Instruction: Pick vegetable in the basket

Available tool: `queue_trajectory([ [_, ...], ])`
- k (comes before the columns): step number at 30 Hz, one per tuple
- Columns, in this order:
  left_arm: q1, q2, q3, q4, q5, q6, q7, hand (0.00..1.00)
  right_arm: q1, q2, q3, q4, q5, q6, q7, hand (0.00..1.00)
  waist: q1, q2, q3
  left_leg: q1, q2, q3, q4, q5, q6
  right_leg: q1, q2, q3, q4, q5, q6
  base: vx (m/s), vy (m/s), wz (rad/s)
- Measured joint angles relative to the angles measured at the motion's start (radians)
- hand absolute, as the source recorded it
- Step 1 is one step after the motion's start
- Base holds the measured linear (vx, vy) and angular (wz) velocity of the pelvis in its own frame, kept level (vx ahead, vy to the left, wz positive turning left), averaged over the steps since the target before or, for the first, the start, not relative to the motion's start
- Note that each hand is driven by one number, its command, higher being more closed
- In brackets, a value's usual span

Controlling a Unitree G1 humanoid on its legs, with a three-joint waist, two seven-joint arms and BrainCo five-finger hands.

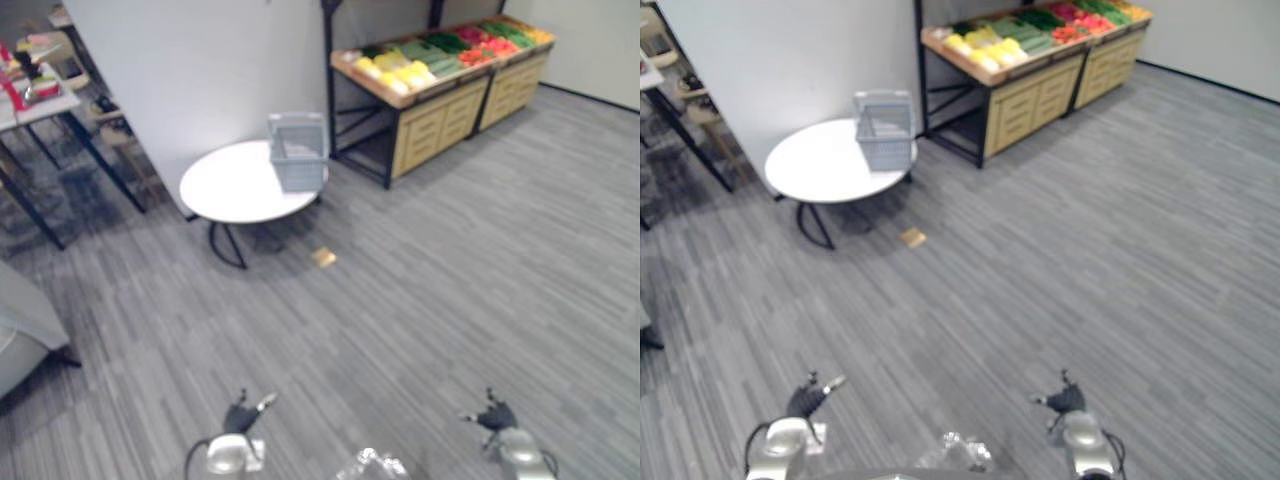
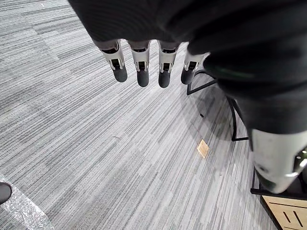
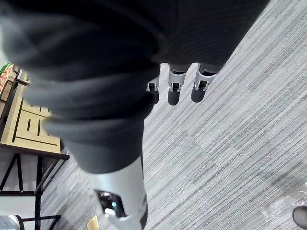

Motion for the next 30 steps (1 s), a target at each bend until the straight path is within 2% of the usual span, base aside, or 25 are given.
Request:
queue_trajectory([
  [5, 0.013, 0.000, 0.000, 0.000, 0.000, 0.000, 0.000, 0.00, 0.002, -0.007, 0.034, -0.008, -0.006, 0.000, 0.012, 0.00, -0.004, -0.002, 0.014, 0.000, 0.004, 0.004, 0.017, -0.006, 0.001, 0.007, 0.001, 0.002, 0.001, 0.000, 0.000, -0.04, -0.017, -0.01],
  [22, 0.015, 0.000, 0.003, -0.001, -0.013, 0.000, -0.001, 0.00, 0.021, -0.008, 0.031, -0.038, -0.006, 0.002, 0.023, 0.00, -0.022, 0.004, 0.013, -0.003, 0.013, 0.023, 0.014, -0.009, -0.005, -0.003, 0.011, 0.012, 0.003, -0.001, -0.001, 0.00, -0.008, -0.02],
  [30, 0.014, 0.014, 0.005, -0.003, -0.019, 0.000, -0.010, 0.00, 0.021, -0.034, -0.012, -0.038, -0.006, 0.005, 0.025, 0.00, -0.022, 0.006, 0.010, -0.022, 0.014, 0.011, 0.011, -0.010, -0.005, -0.026, 0.010, -0.004, 0.019, -0.020, -0.008, 0.00, -0.014, 0.05],
])
